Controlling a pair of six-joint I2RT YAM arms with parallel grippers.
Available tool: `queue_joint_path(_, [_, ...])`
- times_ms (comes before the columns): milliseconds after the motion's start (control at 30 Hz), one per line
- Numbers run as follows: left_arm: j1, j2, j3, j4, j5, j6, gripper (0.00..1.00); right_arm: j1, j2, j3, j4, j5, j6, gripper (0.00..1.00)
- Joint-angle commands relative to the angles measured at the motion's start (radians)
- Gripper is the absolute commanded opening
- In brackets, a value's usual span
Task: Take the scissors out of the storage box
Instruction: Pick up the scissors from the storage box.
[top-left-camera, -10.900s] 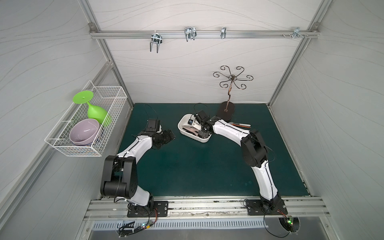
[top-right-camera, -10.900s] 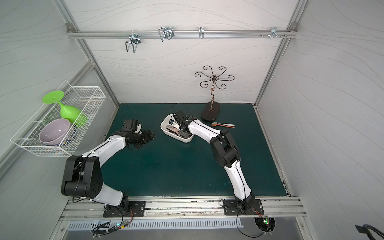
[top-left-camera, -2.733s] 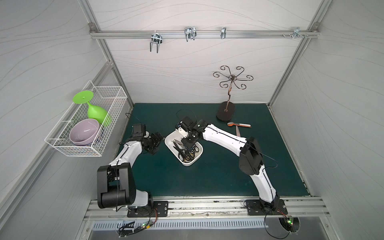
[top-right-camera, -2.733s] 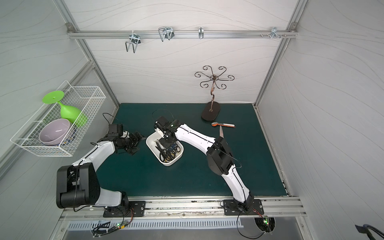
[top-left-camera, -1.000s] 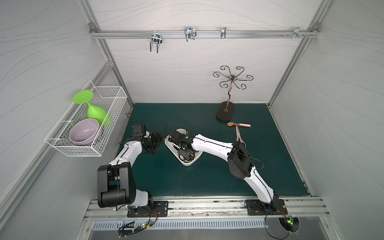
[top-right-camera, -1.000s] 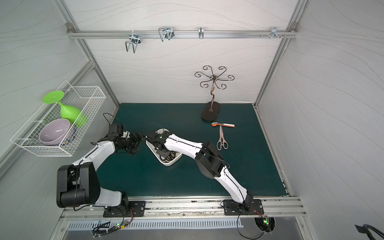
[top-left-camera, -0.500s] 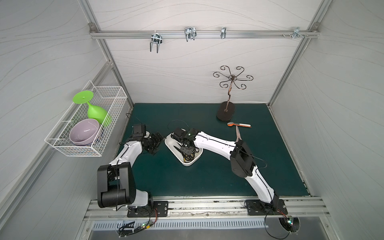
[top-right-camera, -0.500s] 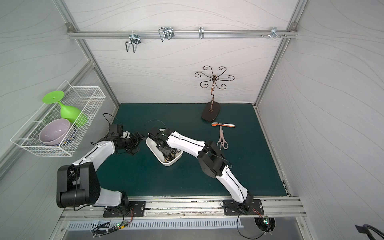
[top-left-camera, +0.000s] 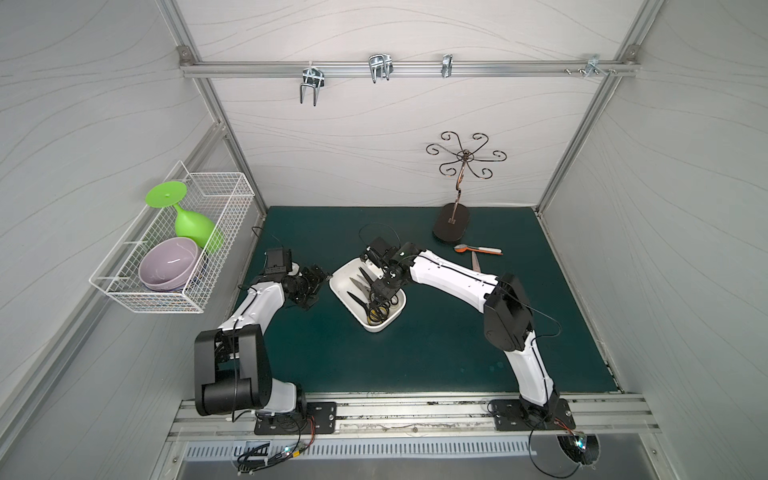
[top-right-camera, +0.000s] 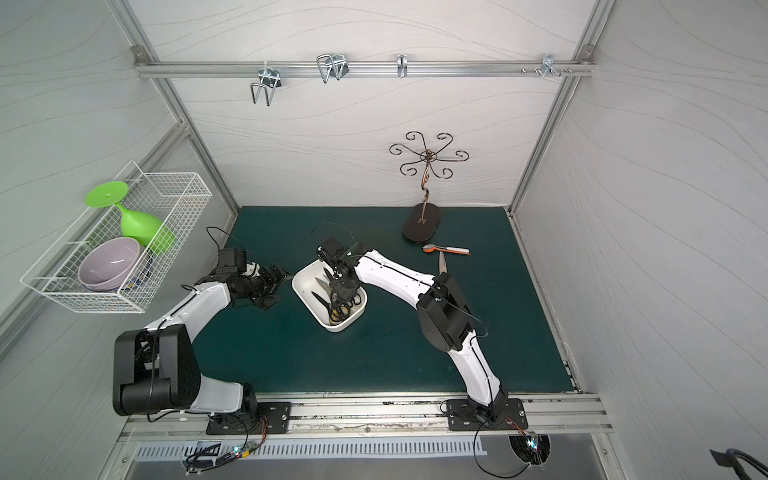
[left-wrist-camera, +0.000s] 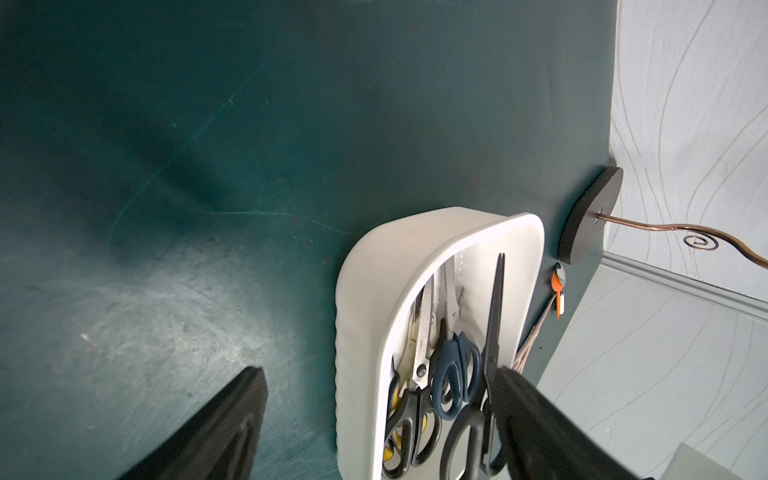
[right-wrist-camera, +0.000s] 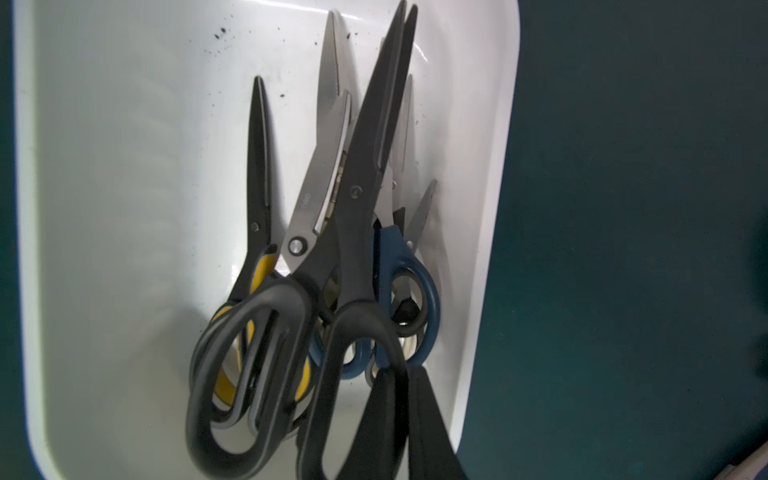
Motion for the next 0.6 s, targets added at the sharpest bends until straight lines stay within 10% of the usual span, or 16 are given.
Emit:
queue_joint_path(0, [0.005,-0.007,0.017,0.012,0.015,-0.005,0.89,-0.007,-0.053,-0.014,0.039,-0.068,0.036,0.00])
queue_joint_path(567, [0.001,-0.030,0.045,-0.024,-0.005,-0.005,0.89,-0.171,-0.246,-0.241,0.261,-0.253,0.178,0.00])
